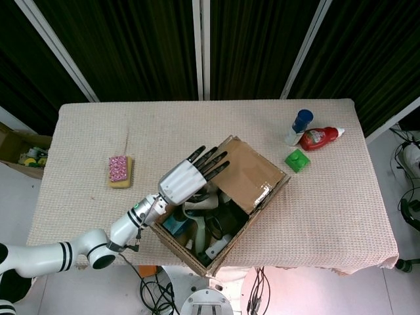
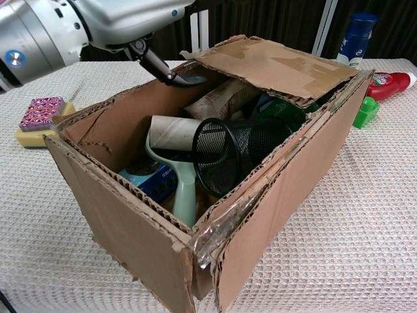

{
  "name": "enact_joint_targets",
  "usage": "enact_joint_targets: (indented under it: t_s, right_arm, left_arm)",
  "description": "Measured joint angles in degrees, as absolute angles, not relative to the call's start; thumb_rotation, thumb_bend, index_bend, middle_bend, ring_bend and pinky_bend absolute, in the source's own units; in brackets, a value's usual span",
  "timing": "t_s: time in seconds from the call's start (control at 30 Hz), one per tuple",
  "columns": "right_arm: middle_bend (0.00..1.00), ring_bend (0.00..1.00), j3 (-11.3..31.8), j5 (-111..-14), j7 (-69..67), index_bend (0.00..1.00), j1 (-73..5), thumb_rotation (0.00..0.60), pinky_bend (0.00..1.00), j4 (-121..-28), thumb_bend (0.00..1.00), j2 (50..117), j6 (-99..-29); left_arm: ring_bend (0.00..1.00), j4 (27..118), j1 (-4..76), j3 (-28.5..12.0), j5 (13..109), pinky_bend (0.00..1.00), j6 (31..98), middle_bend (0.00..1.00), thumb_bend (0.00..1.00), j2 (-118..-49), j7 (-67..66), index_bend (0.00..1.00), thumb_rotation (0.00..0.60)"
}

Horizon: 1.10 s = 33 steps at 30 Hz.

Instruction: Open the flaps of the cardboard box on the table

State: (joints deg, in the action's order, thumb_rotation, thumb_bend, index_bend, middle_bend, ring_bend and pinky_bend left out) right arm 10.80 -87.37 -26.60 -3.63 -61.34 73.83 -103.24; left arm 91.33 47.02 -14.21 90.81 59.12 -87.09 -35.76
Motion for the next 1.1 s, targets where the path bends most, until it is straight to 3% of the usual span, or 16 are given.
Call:
enact_joint_targets:
  t_s: [0.4, 0.73, 1.1]
  right_arm:
    - [0.0, 0.0, 11.1, -86.4, -29.0, 0.0, -3.3, 0.6, 0.0, -58.6, 0.36, 74.9, -102.5]
    - [0.0, 0.0, 11.4, -86.1, -30.3, 0.0, -3.4, 0.6, 0.0, -57.3, 0.36, 75.4, -102.1]
    - [0.0, 0.0, 12.0, -85.3, -32.2, 0.0, -3.0, 0.6, 0.0, -55.8, 0.36, 75.4, -102.3]
  left_arm:
    - [0.02, 86.9, 50.4, -15.0, 85.7, 0.18, 57.2, 0.02, 0.25, -91.5, -36.6, 0.0, 0.318]
    - [0.02, 86.0, 53.7, -18.3, 80.6, 0.18, 57.0, 0.02, 0.25, -94.3, -37.2, 0.0, 0.326]
    - [0.02, 87.1, 58.9, -26.7, 67.4, 0.18, 57.0, 0.02, 0.25, -95.4, -43.5, 0.0, 0.331]
